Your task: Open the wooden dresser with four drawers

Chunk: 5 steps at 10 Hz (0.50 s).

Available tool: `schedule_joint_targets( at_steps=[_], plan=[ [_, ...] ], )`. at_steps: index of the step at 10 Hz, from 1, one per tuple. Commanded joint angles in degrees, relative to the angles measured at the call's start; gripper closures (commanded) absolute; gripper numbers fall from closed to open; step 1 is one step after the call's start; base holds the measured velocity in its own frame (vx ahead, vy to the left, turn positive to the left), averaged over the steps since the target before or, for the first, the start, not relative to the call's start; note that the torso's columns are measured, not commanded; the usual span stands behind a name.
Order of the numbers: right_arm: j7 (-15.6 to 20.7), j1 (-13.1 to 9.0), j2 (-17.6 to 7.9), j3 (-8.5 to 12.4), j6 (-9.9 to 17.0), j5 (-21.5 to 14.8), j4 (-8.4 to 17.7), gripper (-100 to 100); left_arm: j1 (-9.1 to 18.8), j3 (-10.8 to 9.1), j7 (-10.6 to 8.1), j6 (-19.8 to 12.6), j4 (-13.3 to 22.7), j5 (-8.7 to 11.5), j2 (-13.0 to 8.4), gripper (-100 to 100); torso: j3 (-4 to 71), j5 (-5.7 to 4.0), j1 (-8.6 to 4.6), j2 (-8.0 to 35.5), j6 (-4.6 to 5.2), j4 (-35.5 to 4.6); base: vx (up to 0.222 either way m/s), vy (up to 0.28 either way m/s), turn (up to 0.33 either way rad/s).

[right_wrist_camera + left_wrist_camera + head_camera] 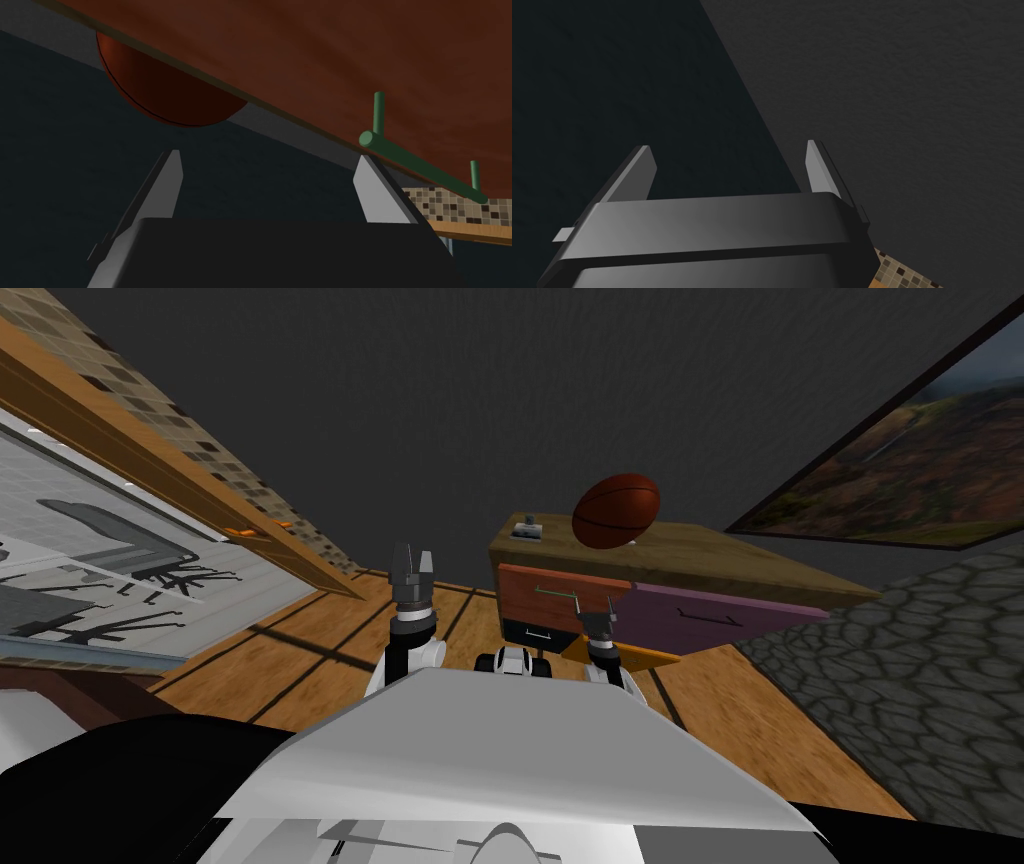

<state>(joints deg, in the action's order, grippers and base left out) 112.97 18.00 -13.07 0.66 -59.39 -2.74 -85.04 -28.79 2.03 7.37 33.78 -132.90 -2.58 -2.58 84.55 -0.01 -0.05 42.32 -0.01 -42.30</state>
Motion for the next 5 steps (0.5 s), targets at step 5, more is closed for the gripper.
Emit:
schedule_joint_targets(
  at_steps=[5],
  plan=[
    [10.34,-1.21,1.94,0.61,-2.12,-0.23,5.12,-100,0.00,0.00,0.00,0.00,0.00,0.00,0.00,0,0.03,0.01,0.04,-0.05,0.01,0.01,0.017,0.034,-0.031]
  ],
)
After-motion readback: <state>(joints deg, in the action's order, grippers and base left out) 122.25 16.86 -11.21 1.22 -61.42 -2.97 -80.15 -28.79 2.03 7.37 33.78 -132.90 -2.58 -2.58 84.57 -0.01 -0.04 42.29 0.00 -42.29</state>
